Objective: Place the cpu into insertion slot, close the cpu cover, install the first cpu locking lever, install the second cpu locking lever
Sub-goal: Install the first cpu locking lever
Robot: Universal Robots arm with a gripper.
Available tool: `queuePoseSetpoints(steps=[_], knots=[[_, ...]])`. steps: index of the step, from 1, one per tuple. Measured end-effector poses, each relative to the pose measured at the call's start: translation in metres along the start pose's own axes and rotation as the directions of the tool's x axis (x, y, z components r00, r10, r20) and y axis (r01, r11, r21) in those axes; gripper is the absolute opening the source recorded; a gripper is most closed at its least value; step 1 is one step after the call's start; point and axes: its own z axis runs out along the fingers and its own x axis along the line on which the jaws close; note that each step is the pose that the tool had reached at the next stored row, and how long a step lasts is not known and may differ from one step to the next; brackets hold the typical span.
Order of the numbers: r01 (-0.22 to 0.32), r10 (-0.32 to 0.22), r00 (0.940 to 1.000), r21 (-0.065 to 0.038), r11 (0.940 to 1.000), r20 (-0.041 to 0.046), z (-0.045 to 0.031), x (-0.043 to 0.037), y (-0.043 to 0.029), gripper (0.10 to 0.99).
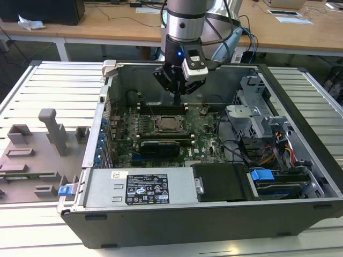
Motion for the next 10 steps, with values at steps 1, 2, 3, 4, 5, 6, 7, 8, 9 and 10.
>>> queuePoseSetpoints(steps=[1, 2, 3, 4, 5, 6, 7, 8, 9, 10], knots=[[0.060, -0.060, 0.9982, -0.001, 0.9982, 0.0023, 0.0000, 0.0000, 0.0000, 0.106], [0.079, -0.079, 0.9968, -0.001, 0.9968, 0.0032, 0.0000, 0.0000, 0.0000, 0.106], [0.102, -0.102, 0.9948, -0.002, 0.9948, 0.0040, 0.0000, 0.0000, 0.0000, 0.106], [0.128, -0.128, 0.9918, -0.002, 0.9918, 0.0051, 0.0000, 0.0000, 0.0000, 0.106], [0.148, -0.148, 0.9890, -0.002, 0.9890, 0.0060, 0.0000, 0.0000, 0.0000, 0.106], [0.186, -0.186, 0.9826, -0.003, 0.9826, 0.0076, 0.0000, 0.0000, 0.0000, 0.106], [0.210, -0.210, 0.9776, -0.003, 0.9776, 0.0086, 0.0000, 0.0000, 0.0000, 0.106], [0.229, -0.229, 0.9735, -0.003, 0.9735, 0.0093, 0.0000, 0.0000, 0.0000, 0.106], [0.258, -0.258, 0.9660, -0.003, 0.9661, 0.0107, 0.0000, 0.0000, 0.0000, 0.106], [0.277, -0.277, 0.9607, -0.003, 0.9608, 0.0114, 0.0000, 0.0000, 0.0000, 0.106]])
